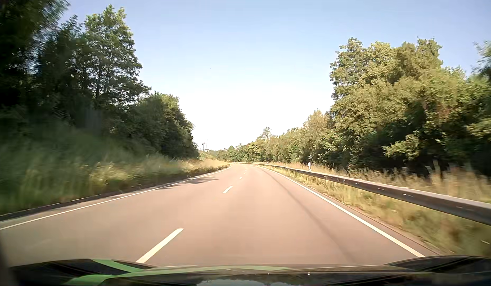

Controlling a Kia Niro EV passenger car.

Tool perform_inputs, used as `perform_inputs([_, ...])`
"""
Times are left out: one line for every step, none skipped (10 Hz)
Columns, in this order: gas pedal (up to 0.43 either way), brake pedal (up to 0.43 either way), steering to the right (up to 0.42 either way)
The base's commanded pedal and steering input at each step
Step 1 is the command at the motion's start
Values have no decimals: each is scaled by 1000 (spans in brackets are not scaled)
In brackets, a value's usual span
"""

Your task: Follow the waypoints while adhering to traffic rules and regulations

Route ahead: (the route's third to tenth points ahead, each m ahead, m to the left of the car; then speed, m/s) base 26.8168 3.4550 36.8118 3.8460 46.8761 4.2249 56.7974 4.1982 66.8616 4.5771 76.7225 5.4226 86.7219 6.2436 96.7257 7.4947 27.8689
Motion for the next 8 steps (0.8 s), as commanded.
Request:
perform_inputs([287, 0, -8])
perform_inputs([299, 0, -8])
perform_inputs([299, 0, -8])
perform_inputs([287, 0, -8])
perform_inputs([287, 0, -8])
perform_inputs([287, 0, -8])
perform_inputs([287, 0, -8])
perform_inputs([299, 0, -8])
